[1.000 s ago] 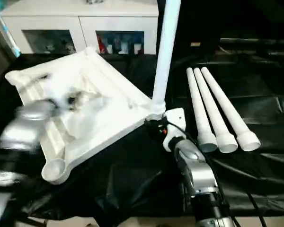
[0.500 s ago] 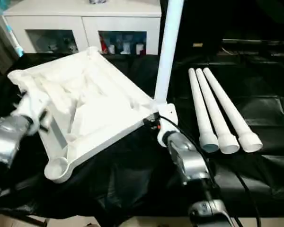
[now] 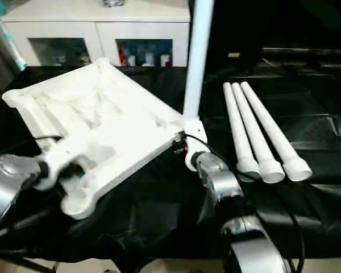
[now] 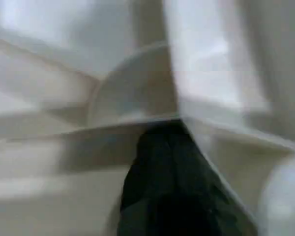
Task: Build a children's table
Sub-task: Rotate table base
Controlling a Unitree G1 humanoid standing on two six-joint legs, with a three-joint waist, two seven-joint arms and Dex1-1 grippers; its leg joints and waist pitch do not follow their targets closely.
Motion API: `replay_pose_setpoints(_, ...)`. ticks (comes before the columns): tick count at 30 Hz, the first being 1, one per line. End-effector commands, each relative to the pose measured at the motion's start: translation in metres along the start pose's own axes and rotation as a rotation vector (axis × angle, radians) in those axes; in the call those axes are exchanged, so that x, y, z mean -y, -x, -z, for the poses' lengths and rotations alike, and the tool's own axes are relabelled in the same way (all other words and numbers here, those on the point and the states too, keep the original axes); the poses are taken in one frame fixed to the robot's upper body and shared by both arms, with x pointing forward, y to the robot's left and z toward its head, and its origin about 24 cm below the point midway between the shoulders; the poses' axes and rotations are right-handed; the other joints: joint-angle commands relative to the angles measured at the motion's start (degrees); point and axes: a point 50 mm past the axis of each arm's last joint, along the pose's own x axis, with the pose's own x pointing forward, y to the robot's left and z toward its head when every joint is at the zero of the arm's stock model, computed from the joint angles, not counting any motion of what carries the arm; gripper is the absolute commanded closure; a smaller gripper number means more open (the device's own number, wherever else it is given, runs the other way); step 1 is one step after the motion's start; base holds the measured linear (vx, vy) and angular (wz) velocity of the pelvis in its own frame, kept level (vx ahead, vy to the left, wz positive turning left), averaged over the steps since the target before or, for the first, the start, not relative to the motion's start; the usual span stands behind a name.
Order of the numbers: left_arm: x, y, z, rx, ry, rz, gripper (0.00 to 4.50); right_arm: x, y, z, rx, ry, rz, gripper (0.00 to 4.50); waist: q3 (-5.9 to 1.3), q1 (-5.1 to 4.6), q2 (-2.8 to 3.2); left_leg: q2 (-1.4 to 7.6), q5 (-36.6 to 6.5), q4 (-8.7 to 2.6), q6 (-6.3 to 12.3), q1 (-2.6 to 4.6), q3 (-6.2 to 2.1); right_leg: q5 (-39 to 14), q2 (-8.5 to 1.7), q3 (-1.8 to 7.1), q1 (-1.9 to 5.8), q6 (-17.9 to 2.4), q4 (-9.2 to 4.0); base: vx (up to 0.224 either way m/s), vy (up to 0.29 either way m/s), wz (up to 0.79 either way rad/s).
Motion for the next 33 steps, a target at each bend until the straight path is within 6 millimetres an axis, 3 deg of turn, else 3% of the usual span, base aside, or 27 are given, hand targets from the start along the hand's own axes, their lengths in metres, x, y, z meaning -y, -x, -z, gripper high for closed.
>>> replay_pose_setpoints(1, 0.025, -0.004, -0.012, 0.056, -0.038, 0.208, 4.5, -0.007, -0.004, -0.006, 0.018, 0.019, -0.042, 3.52, -4.01, 0.08, 0.17, 2.01, -8.3, -4.13, 1.63, 0.58, -0.57, -5.9, -3.73, 2.73, 3.05, -14.5, -2.64, 0.0, 0.0, 0.0)
replay_pose_setpoints(5, 0.038, -0.008, -0.023, 0.113, -0.077, 0.299, 4.5, -0.006, -0.005, -0.006, 0.016, 0.031, -0.05, 3.93, -4.04, -0.14, -0.12, 1.85, -6.7, -3.95, 2.58, 0.42, -0.41, -4.6, -3.69, 2.72, 3.36, -14.7, -2.51, 0.0, 0.0, 0.0)
replay_pose_setpoints(9, 0.045, -0.012, -0.031, 0.143, -0.108, 0.355, 4.5, -0.007, -0.007, -0.005, 0.015, 0.037, -0.063, 4.21, -3.81, -0.3, -0.28, 1.89, -8.5, -4.01, 2.43, 0.32, -0.4, -8.3, -3.76, 2.74, 3.38, -14.2, -2.95, 0.0, 0.0, 0.0)
replay_pose_setpoints(12, 0.048, -0.024, -0.049, 0.21, -0.136, 0.345, 4.5, -0.01, -0.008, -0.004, 0.013, 0.041, -0.077, 4.45, -3.78, -0.38, -0.26, 1.87, -8.9, -3.97, 2.16, 0.44, -0.35, -9.8, -3.66, 2.77, 3.28, -13.8, -3.15, 0.0, 0.0, 0.0)
replay_pose_setpoints(15, 0.037, -0.039, -0.064, 0.255, -0.169, 0.216, 4.5, -0.013, -0.009, -0.004, 0.015, 0.044, -0.082, 4.45, -3.78, -0.32, -0.22, 1.92, -10.8, -3.97, 1.36, 0.46, -0.5, -11.9, -3.65, 2.77, 3.28, -12.7, -3.27, 0.0, 0.0, 0.0)
replay_pose_setpoints(16, 0.029, -0.044, -0.069, 0.267, -0.173, 0.149, 4.5, -0.013, -0.009, -0.004, 0.018, 0.046, -0.079, 4.45, -3.69, -0.43, 0.08, 1.73, -11.2, -3.96, 1.31, 0.41, -0.45, -12.3, -3.49, 2.74, 3.18, -12.3, -3.51, 0.0, 0.0, 0.0)
replay_pose_setpoints(17, 0.025, -0.046, -0.071, 0.273, -0.174, 0.116, 4.5, -0.013, -0.009, -0.004, 0.019, 0.046, -0.078, 4.45, -3.93, -0.41, -0.15, 1.77, -11.3, -3.84, 1.04, 0.47, -0.53, -12.1, -3.59, 2.74, 3.37, -12.0, -3.41, 0.0, 0.0, 0.0)
replay_pose_setpoints(18, 0.021, -0.047, -0.073, 0.276, -0.173, 0.082, 4.5, -0.012, -0.009, -0.005, 0.021, 0.046, -0.075, 4.45, -3.9, -0.55, 0.05, 1.7, -10.8, -3.88, 1.06, 0.16, -0.68, -11.5, -3.67, 2.7, 3.57, -11.9, -3.25, 0.0, 0.0, 0.0)
replay_pose_setpoints(20, 0.011, -0.049, -0.077, 0.275, -0.176, 0.007, 4.5, -0.011, -0.009, -0.005, 0.028, 0.046, -0.067, 4.45, -3.85, -0.79, -0.09, 1.53, -11.5, -3.81, 1.28, 0.29, -0.57, -12.4, -3.45, 2.61, 3.37, -11.5, -3.7, 0.0, 0.0, 0.0)
replay_pose_setpoints(21, 0.003, -0.05, -0.078, 0.266, -0.177, -0.041, 4.5, -0.008, -0.009, -0.006, 0.035, 0.046, -0.055, 4.45, -4.11, -0.78, 0.13, 1.61, -10.4, -3.7, 1.33, 0.23, -0.71, -10.9, -3.64, 2.66, 3.65, -11.9, -3.3, 0.0, 0.0, 0.0)
replay_pose_setpoints(24, -0.008, -0.051, -0.077, 0.243, -0.186, -0.117, 4.5, -0.003, -0.007, -0.008, 0.05, 0.04, -0.028, 4.45, -4.19, -0.85, 0.01, 1.58, -8.7, -3.57, 1.95, 0.14, -0.69, -8.3, -3.38, 2.52, 3.58, -12.5, -3.14, 0.0, 0.0, 0.0)
replay_pose_setpoints(25, -0.015, -0.051, -0.075, 0.229, -0.194, -0.167, 4.5, 0.002, -0.005, -0.01, 0.064, 0.038, 0.002, 4.45, -4.35, -0.78, 0.66, 1.58, -7.5, -3.39, 2.35, 0.15, -0.75, -5.7, -3.38, 2.49, 3.65, -13.3, -2.81, 0.0, 0.0, 0.0)
replay_pose_setpoints(27, -0.023, -0.051, -0.073, 0.23, -0.196, -0.222, 4.5, 0.011, -0.001, -0.015, 0.097, 0.031, 0.065, 4.45, -4.4, -0.85, 0.34, 1.45, -6.9, -3.3, 2.74, 0.16, -0.65, -3.5, -3.15, 2.44, 3.69, -13.5, -2.79, 0.0, 0.0, 0.0)
replay_pose_setpoints(29, -0.022, -0.05, -0.075, 0.267, -0.201, -0.196, 4.5, 0.02, 0.004, -0.022, 0.138, 0.021, 0.111, 4.45, -4.52, -0.76, 0.53, 1.6, -6.8, -3.32, 2.7, 0.26, -0.69, -3.0, -3.37, 2.42, 3.77, -13.8, -2.65, 0.0, 0.0, 0.0)
replay_pose_setpoints(33, -0.008, -0.042, -0.08, 0.383, -0.18, -0.072, 4.5, 0.034, 0.018, -0.037, 0.168, 0.008, 0.164, 4.45, -4.45, -0.31, 0.17, 1.85, -6.3, -3.38, 3.13, 0.23, -0.57, -2.1, -3.44, 2.58, 3.85, -14.4, -2.44, 0.0, 0.0, 0.0)
